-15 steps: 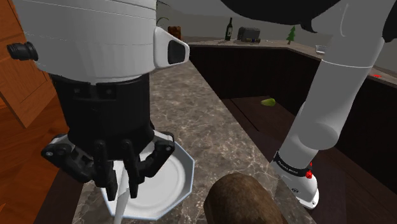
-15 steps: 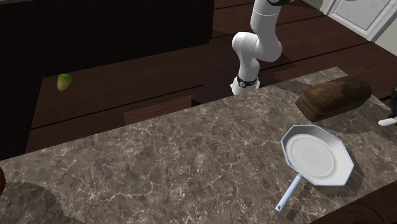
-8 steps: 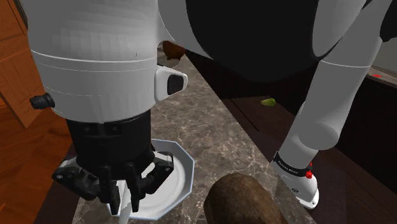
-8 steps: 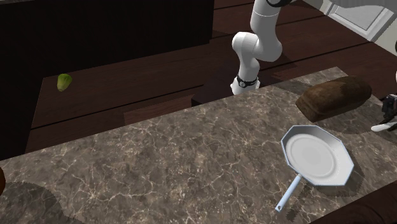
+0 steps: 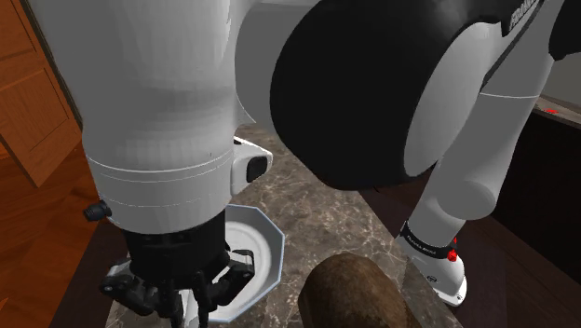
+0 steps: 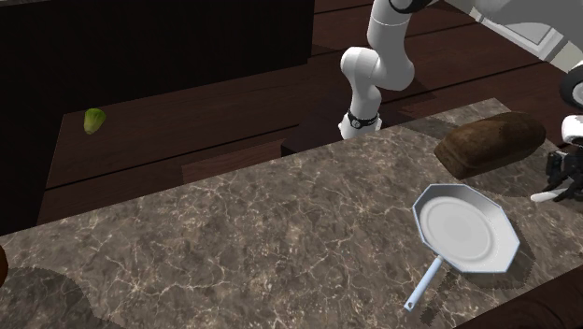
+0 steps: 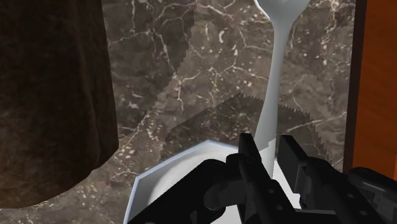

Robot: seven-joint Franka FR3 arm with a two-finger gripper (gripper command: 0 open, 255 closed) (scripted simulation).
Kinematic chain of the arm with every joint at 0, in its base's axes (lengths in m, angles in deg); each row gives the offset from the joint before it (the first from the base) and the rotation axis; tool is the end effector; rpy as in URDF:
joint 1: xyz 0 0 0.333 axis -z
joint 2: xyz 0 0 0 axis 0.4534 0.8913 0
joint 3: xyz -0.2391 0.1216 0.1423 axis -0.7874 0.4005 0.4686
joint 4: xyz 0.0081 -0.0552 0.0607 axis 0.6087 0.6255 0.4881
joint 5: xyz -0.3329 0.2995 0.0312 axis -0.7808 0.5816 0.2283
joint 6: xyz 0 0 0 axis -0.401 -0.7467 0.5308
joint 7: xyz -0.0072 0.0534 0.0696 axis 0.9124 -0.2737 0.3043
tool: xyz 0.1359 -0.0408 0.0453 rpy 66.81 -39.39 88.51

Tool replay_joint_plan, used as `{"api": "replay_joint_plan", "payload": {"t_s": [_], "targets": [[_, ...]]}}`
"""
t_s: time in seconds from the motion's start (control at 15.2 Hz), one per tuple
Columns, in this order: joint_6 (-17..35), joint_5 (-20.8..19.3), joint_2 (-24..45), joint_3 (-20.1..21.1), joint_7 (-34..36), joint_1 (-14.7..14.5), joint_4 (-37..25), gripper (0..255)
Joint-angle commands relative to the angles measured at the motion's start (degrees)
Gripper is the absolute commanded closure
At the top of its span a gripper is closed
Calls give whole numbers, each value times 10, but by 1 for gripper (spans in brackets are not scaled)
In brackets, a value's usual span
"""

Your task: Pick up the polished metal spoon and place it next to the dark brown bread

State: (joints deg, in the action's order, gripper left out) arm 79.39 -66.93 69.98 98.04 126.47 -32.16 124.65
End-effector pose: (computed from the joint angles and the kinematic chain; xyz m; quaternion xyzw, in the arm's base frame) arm 0.2407 0.5973 0.4105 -0.9338 0.3533 0.0324 0.0464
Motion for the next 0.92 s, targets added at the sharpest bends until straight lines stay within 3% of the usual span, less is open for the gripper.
{"api": "replay_joint_plan", "payload": {"t_s": [0.0, 0.86], "targets": [[15, -9, 9, -3, 5, -4, 11, 255], [103, -71, 64, -31, 42, -35, 72, 255]]}}
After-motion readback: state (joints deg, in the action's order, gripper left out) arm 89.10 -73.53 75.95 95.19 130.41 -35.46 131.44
